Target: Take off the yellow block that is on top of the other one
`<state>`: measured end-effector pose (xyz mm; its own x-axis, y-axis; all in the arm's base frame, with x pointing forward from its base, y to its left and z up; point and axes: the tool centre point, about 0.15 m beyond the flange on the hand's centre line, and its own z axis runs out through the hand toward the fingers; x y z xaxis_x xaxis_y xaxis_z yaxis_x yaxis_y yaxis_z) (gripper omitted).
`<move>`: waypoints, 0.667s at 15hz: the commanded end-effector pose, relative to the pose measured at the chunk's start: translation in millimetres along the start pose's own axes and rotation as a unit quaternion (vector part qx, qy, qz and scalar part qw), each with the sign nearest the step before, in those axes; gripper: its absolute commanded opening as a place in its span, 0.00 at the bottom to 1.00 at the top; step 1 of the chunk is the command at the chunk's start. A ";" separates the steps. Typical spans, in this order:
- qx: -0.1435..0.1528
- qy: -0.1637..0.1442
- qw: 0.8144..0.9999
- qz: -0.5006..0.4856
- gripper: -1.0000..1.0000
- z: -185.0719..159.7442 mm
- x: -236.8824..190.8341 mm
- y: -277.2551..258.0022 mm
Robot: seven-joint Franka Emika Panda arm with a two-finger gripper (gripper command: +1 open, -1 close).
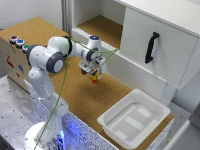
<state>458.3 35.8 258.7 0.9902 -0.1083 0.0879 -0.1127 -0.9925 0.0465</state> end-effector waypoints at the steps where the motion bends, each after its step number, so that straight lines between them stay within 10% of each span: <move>1: 0.000 0.000 1.000 0.000 1.00 0.0 0.0 0.0; 10: -0.029 0.051 0.998 -0.040 1.00 -93.2 -28.2 -52.7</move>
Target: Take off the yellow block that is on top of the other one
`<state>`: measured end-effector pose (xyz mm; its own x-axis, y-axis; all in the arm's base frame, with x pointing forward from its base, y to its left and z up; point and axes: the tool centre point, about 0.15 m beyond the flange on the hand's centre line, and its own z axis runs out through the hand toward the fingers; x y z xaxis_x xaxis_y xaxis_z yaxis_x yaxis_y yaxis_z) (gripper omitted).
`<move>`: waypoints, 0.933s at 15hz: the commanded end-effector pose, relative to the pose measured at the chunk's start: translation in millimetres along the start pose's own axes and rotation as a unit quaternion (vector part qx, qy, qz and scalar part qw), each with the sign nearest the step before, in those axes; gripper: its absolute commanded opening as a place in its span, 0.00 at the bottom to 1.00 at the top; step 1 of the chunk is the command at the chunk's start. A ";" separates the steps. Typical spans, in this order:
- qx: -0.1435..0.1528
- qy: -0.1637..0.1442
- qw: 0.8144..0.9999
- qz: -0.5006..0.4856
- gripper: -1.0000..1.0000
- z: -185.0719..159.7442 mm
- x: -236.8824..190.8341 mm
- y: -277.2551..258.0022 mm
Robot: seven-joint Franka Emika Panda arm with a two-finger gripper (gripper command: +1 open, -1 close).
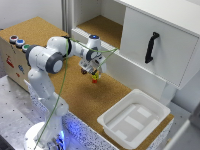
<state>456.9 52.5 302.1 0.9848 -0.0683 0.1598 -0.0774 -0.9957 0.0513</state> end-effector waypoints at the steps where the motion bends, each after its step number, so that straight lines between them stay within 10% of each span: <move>1: -0.012 0.012 0.999 -0.032 1.00 -49.4 -23.9 -52.6; 10: 0.010 -0.001 0.998 -0.060 1.00 1.6 -6.7 -118.8; 11: 0.005 -0.002 0.998 -0.056 0.00 8.8 -4.4 -120.0; 14: 0.003 -0.007 0.999 -0.043 0.00 18.4 -1.5 -117.2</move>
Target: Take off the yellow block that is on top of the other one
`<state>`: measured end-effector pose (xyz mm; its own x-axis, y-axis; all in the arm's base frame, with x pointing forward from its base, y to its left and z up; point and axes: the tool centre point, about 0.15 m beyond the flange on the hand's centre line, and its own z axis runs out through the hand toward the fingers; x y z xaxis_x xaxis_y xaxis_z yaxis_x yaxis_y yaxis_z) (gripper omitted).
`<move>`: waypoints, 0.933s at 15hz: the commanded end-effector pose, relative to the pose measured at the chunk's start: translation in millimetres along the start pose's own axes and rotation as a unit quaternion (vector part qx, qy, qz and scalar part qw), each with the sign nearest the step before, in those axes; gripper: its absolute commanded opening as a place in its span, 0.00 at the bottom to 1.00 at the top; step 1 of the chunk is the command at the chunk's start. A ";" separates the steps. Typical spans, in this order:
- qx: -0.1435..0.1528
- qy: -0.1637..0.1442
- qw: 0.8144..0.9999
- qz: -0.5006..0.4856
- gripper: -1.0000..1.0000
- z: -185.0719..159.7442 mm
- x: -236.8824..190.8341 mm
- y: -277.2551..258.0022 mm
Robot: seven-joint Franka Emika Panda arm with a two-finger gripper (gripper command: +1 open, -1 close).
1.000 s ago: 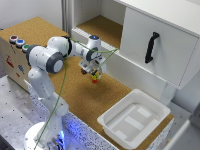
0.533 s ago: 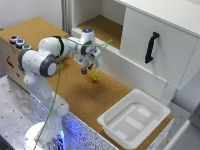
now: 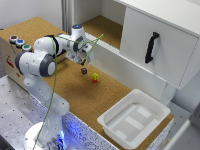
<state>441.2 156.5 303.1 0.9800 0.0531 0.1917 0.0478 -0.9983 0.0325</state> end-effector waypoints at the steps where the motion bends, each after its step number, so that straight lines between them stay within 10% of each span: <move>1: -0.007 -0.029 0.999 0.022 0.00 31.8 22.9 -9.5; 14: 0.000 -0.044 0.999 0.026 0.00 49.5 39.7 35.5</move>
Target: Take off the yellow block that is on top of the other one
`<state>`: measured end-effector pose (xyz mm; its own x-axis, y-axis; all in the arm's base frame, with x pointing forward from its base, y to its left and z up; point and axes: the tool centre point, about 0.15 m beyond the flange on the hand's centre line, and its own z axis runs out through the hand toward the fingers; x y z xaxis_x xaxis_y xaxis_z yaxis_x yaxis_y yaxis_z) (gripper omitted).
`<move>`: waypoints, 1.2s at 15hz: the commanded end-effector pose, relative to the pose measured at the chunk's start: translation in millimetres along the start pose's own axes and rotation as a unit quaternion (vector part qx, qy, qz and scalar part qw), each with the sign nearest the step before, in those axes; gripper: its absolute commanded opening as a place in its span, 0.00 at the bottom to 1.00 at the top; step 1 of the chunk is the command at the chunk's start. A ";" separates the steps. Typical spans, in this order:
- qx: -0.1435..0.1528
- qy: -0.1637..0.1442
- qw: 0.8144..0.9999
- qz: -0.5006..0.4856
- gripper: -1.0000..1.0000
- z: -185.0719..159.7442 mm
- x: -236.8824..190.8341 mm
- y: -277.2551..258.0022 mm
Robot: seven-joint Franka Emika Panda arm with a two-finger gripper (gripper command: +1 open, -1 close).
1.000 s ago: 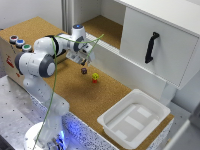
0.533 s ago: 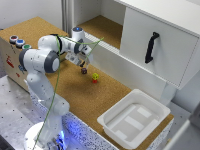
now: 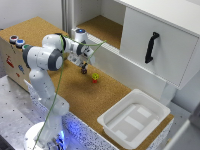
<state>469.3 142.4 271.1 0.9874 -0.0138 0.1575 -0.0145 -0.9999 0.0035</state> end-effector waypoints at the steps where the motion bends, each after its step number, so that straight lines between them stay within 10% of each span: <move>1: -0.011 -0.030 0.999 -0.007 0.00 13.1 20.6 26.6; 10: -0.034 -0.062 0.994 0.088 0.00 8.0 -30.6 125.0; 18: -0.080 -0.023 0.975 0.207 0.00 -23.0 -63.5 224.9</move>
<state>437.3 -47.2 267.3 0.9227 -0.3838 0.0352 -0.3854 -0.9169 0.1035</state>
